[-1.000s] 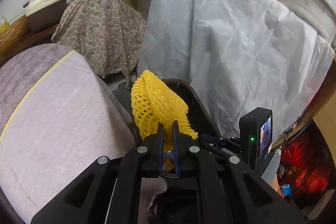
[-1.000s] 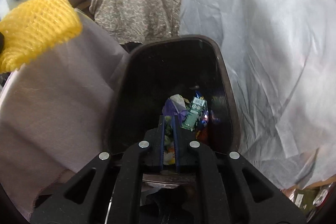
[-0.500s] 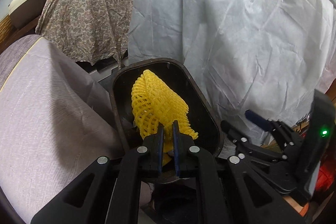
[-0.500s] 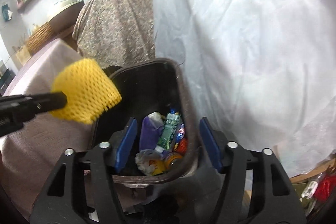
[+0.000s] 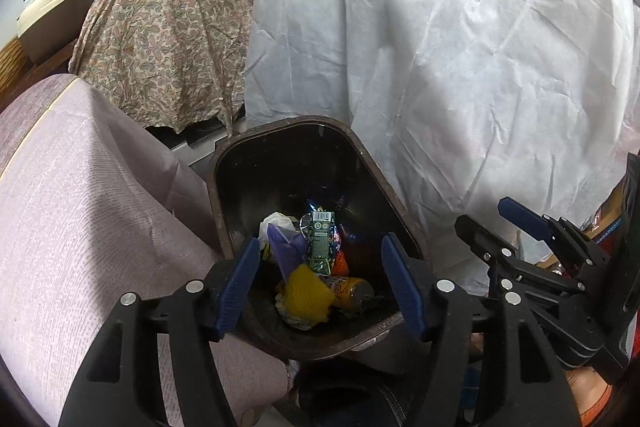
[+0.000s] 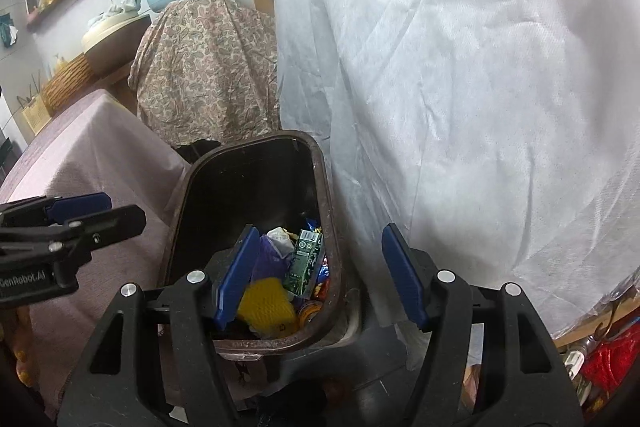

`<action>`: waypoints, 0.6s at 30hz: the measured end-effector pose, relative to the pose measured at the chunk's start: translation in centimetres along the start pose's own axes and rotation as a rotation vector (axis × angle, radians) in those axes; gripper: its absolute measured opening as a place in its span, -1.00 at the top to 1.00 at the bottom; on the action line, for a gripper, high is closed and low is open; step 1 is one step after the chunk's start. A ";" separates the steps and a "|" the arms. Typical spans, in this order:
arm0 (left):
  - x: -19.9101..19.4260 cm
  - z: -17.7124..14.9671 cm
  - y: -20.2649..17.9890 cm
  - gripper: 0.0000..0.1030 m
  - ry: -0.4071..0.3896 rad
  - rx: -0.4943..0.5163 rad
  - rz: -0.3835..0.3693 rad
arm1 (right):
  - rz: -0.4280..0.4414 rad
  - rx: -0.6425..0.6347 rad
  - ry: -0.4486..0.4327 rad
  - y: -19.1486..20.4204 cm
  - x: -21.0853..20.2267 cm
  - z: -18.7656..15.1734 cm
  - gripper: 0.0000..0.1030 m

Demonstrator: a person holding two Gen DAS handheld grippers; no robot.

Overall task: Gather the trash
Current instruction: 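Open both tools over the bin and lift them back toward the table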

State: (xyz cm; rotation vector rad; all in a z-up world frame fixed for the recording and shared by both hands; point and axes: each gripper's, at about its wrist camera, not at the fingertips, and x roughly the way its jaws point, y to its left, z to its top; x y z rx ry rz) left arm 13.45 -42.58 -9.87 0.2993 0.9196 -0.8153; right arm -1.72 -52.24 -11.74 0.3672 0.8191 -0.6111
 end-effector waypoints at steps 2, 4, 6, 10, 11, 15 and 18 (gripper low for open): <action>-0.6 0.0 0.0 -0.29 -0.012 0.005 -0.001 | -0.001 -0.004 -0.006 0.2 -0.2 0.1 -0.29; -1.6 0.0 0.2 -0.34 -0.027 0.007 -0.007 | -0.012 -0.011 -0.015 0.4 -0.6 0.2 -0.32; -3.0 0.0 0.5 -0.41 -0.050 0.008 -0.010 | -0.026 -0.017 -0.016 0.5 -0.8 0.2 -0.33; -6.2 -0.3 1.9 -0.51 -0.106 0.001 0.005 | -0.051 -0.029 -0.023 1.0 -1.7 0.3 -0.33; -7.2 -0.6 2.4 -0.53 -0.121 -0.004 0.003 | -0.054 -0.031 -0.027 1.3 -2.1 0.3 -0.33; -12.3 -2.7 5.3 -0.74 -0.217 -0.038 0.033 | -0.044 -0.052 -0.082 3.7 -4.4 0.9 -0.65; -15.4 -4.6 7.6 -0.84 -0.273 -0.069 0.075 | 0.000 -0.069 -0.111 6.4 -6.0 1.5 -0.76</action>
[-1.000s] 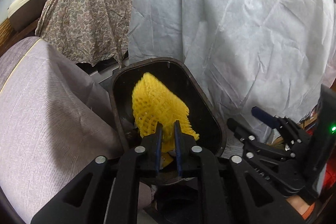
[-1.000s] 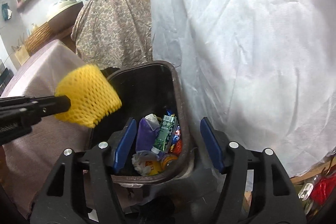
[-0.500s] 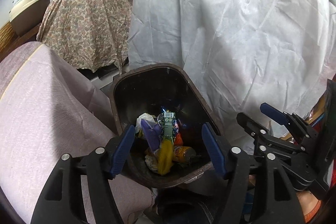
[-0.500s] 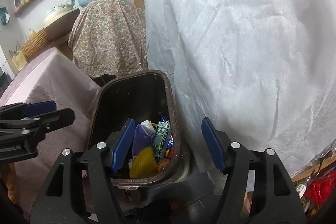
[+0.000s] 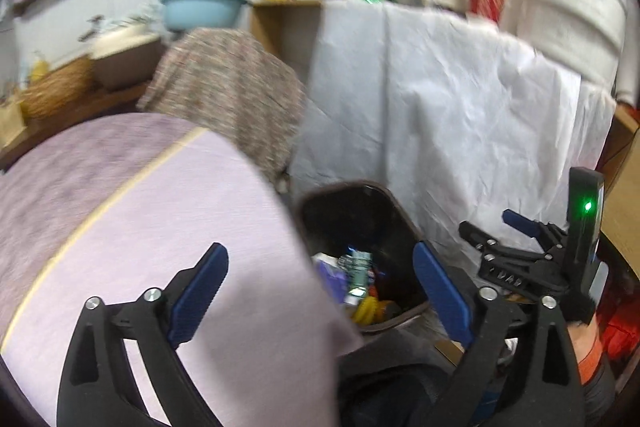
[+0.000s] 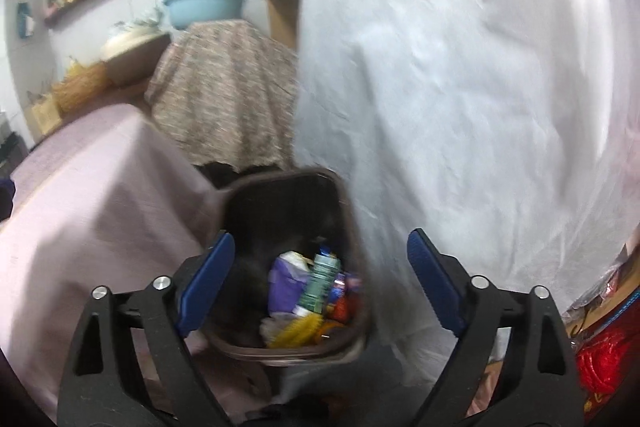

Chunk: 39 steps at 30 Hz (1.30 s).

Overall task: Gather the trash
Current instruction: 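Open both tools over the bin and lift them back toward the table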

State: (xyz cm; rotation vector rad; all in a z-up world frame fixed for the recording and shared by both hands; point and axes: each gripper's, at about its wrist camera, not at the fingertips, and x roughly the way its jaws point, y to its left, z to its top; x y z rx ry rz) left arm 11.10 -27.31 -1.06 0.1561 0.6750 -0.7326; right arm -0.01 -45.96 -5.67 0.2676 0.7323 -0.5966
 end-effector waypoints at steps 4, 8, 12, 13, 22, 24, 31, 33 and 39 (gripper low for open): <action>-4.4 -1.6 3.7 -0.89 -0.067 -0.051 0.060 | 0.056 -0.074 -0.057 4.7 -2.4 0.8 -0.88; -8.3 -3.1 6.5 -0.89 -0.122 -0.061 0.140 | 0.141 -0.106 -0.111 9.1 -5.0 1.1 -0.88; -11.6 -4.6 8.5 -0.89 -0.172 -0.059 0.212 | 0.204 -0.124 -0.166 12.6 -7.3 1.3 -0.88; -12.1 -4.8 8.9 -0.89 -0.185 -0.060 0.220 | 0.213 -0.128 -0.181 13.4 -8.0 1.2 -0.89; -16.5 -7.6 11.8 -0.89 -0.263 -0.145 0.271 | 0.295 -0.173 -0.264 19.3 -12.3 -0.2 -0.89; -17.2 -8.1 12.1 -0.89 -0.274 -0.168 0.278 | 0.316 -0.180 -0.269 20.0 -13.2 -0.7 -0.89; -18.8 -9.6 12.4 -0.89 -0.322 -0.196 0.356 | 0.350 -0.217 -0.334 21.0 -16.5 -3.4 -0.89; -19.3 -10.0 12.6 -0.89 -0.331 -0.200 0.372 | 0.361 -0.218 -0.361 20.9 -17.5 -4.2 -0.89; -20.4 -10.6 13.1 -0.89 -0.354 -0.235 0.380 | 0.355 -0.219 -0.384 20.8 -18.7 -5.2 -0.89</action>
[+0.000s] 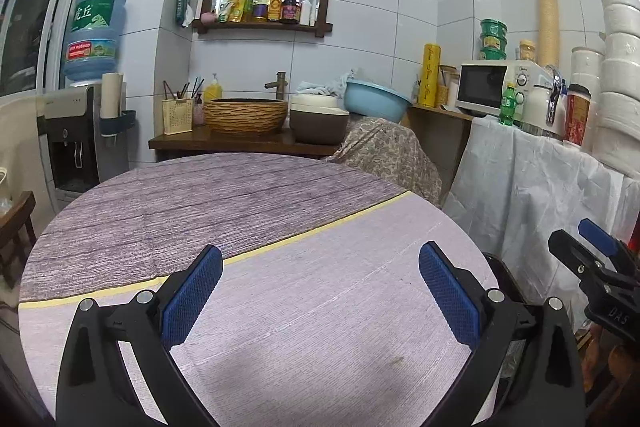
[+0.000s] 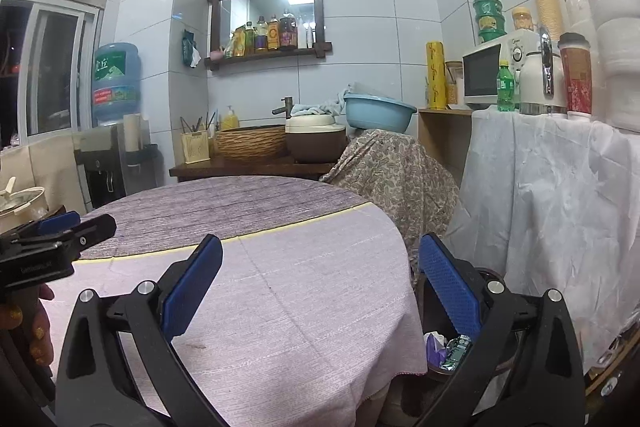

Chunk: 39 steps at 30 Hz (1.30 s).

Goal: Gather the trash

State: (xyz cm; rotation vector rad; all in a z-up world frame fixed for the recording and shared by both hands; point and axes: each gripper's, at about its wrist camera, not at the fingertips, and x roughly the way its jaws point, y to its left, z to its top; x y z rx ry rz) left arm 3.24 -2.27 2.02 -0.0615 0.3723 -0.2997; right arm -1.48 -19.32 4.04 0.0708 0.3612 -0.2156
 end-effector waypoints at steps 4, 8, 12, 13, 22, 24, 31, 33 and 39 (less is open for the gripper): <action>-0.2 0.1 -0.1 -0.89 -0.009 0.009 0.014 | -0.013 0.034 -0.002 -0.7 -0.3 0.0 -0.89; -0.1 0.1 -0.2 -0.89 -0.009 0.014 0.011 | -0.020 0.047 -0.007 -1.3 -0.4 0.1 -0.89; -0.1 0.1 -0.3 -0.89 -0.008 0.018 0.012 | -0.032 0.057 -0.008 -1.6 -0.4 0.2 -0.89; -0.1 0.0 -0.3 -0.89 -0.009 0.017 0.012 | -0.034 0.058 -0.009 -1.7 -0.4 0.2 -0.89; -0.1 0.0 0.1 -0.89 -0.008 0.020 0.014 | -0.027 0.031 -0.024 -1.6 -0.6 0.1 -0.89; -0.1 0.0 0.2 -0.89 -0.009 0.019 0.011 | -0.028 0.021 -0.026 -1.6 -0.7 0.0 -0.89; -0.1 -0.1 0.4 -0.89 -0.008 0.009 0.003 | -0.015 0.019 -0.031 -1.7 -0.9 0.1 -0.89; -0.2 -0.1 0.5 -0.89 -0.011 0.011 0.005 | -0.013 0.011 -0.033 -1.6 -0.9 0.0 -0.89; -0.2 -0.1 0.5 -0.89 -0.013 0.024 0.002 | -0.013 -0.010 -0.027 -1.3 -0.8 -0.2 -0.89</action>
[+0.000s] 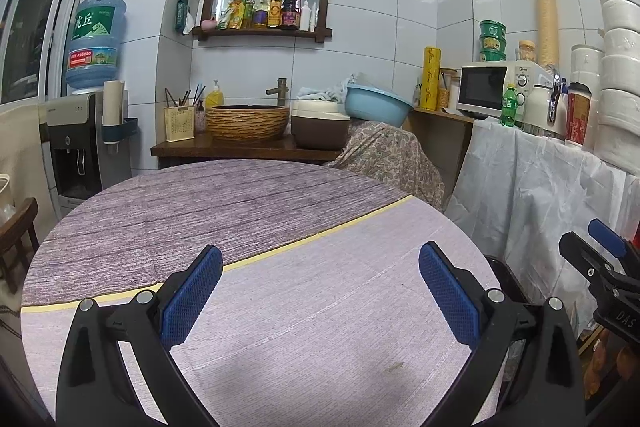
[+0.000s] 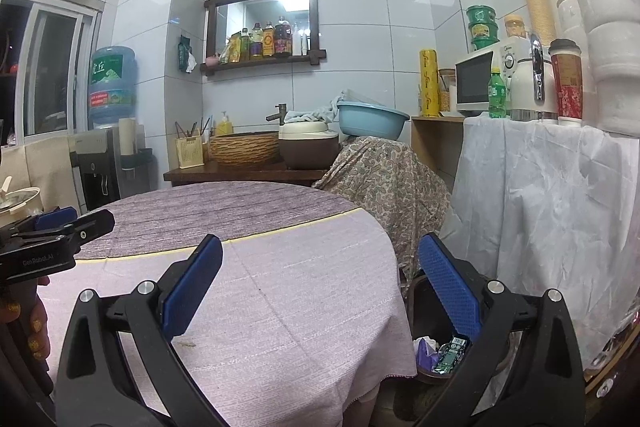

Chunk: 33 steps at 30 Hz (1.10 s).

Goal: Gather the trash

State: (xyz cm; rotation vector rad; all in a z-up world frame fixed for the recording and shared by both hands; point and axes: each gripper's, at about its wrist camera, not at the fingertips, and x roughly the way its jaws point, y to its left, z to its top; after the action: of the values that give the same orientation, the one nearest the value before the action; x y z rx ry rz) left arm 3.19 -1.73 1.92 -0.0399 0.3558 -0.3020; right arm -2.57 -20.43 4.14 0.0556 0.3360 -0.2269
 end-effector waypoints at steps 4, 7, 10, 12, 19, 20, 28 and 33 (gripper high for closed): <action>0.1 0.0 -0.1 -0.89 0.003 0.000 0.003 | -0.001 0.007 0.003 -0.1 0.0 0.0 -0.89; 0.1 0.0 0.0 -0.89 0.004 -0.006 0.007 | -0.003 0.009 0.004 -0.2 0.1 0.0 -0.89; 0.1 0.0 0.1 -0.89 0.007 -0.010 0.009 | -0.001 0.013 0.004 -0.3 0.1 0.1 -0.89; 0.1 0.0 0.1 -0.89 0.006 -0.012 0.019 | -0.002 0.011 0.006 -0.3 0.2 0.1 -0.89; 0.2 0.1 0.3 -0.89 0.014 -0.028 0.031 | 0.000 0.013 0.007 -0.4 0.2 0.1 -0.89; 0.3 0.1 0.3 -0.89 0.015 -0.030 0.033 | 0.000 0.014 0.007 -0.4 0.2 0.0 -0.89; 0.3 0.1 0.3 -0.89 0.019 -0.028 0.040 | -0.001 0.015 0.009 -0.5 0.3 -0.1 -0.89; 0.3 0.1 0.3 -0.89 0.025 -0.025 0.040 | -0.003 0.017 0.010 -0.5 0.4 -0.2 -0.89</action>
State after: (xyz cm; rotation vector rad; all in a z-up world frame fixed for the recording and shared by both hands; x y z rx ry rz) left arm 3.62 -1.54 1.87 -0.0532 0.3850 -0.2582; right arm -2.42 -21.02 3.87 0.0733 0.3443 -0.2322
